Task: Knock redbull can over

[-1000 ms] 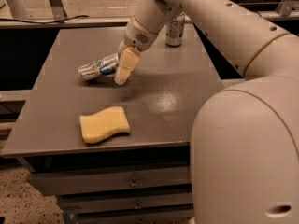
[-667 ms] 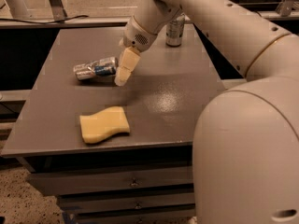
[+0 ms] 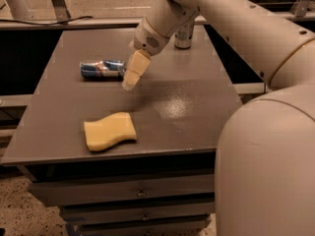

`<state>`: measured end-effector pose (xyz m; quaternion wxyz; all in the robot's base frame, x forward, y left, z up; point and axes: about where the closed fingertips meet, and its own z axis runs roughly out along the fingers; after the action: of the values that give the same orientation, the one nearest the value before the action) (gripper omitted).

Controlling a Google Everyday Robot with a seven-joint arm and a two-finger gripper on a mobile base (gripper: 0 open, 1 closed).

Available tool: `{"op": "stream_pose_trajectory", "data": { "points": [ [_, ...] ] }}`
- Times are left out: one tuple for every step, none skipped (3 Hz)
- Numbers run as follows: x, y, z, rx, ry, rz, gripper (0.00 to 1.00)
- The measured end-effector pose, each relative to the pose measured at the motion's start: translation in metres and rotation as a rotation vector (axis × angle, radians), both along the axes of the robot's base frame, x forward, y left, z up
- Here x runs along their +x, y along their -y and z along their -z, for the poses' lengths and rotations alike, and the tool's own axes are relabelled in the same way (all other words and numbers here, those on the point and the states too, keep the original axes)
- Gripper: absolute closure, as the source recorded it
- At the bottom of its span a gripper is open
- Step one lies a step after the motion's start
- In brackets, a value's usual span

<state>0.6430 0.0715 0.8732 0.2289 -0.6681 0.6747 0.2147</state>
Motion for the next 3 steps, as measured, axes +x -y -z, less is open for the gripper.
{"op": "stream_pose_trajectory", "data": {
  "points": [
    [0.001, 0.019, -0.006, 0.051, 0.015, 0.079, 0.00],
    [-0.004, 0.052, -0.019, 0.147, 0.050, 0.204, 0.00],
    [-0.014, 0.099, -0.031, 0.277, 0.106, 0.349, 0.00]
  ]
}}
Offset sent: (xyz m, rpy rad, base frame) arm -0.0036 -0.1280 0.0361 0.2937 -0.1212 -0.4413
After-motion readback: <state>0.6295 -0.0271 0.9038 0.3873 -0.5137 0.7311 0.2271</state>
